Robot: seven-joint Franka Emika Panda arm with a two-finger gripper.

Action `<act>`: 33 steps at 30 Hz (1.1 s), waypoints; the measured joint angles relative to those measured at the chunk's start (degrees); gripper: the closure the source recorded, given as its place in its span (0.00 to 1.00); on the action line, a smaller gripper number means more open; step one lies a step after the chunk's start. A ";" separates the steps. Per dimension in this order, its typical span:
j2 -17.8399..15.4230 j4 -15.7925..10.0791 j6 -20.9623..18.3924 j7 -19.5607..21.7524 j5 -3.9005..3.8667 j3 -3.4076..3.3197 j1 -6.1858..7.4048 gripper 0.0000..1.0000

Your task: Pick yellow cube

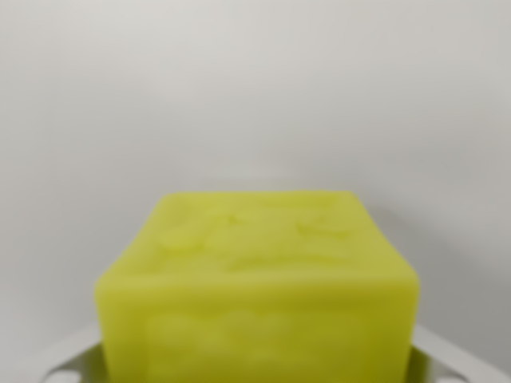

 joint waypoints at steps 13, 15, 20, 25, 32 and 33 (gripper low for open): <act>-4.24 -0.80 -3.42 1.15 -1.56 0.07 -0.42 1.00; -4.89 -0.90 -3.95 1.28 -1.73 0.07 -0.47 1.00; -6.45 -1.11 -5.31 1.55 -2.10 0.08 -0.56 1.00; -8.04 -1.29 -6.70 1.79 -2.44 0.09 -0.65 1.00; -10.23 -1.49 -8.70 2.07 -2.83 0.10 -0.74 1.00; -10.52 -1.51 -8.98 2.11 -2.88 0.10 -0.75 1.00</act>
